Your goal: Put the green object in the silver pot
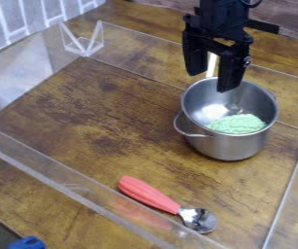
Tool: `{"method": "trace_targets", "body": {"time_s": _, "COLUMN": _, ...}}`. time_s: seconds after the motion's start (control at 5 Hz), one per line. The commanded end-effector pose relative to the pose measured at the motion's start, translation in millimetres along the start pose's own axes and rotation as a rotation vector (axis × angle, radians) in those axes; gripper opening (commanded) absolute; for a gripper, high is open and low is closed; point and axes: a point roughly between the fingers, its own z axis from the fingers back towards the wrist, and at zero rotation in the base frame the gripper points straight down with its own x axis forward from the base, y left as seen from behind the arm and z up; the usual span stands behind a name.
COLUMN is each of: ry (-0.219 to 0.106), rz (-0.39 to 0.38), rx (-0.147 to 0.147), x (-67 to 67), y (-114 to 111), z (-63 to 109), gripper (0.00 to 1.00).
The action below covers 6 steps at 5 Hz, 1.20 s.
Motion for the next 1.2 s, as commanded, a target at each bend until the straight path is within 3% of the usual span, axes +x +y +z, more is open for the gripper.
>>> {"method": "trace_targets", "body": {"time_s": 0.0, "ry": -0.061, "rz": 0.047, "rx": 0.016, "x": 3.3, "y": 2, "z": 24.3, "gripper": 1.00}}
{"method": "trace_targets", "body": {"time_s": 0.4, "ry": -0.056, "rz": 0.132, "rx": 0.017, "x": 5.7, "y": 10, "z": 8.9, "gripper": 1.00}}
{"method": "trace_targets", "body": {"time_s": 0.6, "ry": -0.039, "rz": 0.113, "rx": 0.007, "x": 2.9, "y": 8, "z": -3.4, "gripper": 1.00}}
{"method": "trace_targets", "body": {"time_s": 0.8, "ry": -0.049, "rz": 0.092, "rx": 0.022, "x": 1.2, "y": 8, "z": -0.7, "gripper": 1.00}}
{"method": "trace_targets", "body": {"time_s": 1.0, "ry": -0.065, "rz": 0.187, "rx": 0.044, "x": 9.1, "y": 7, "z": 14.8, "gripper": 1.00}}
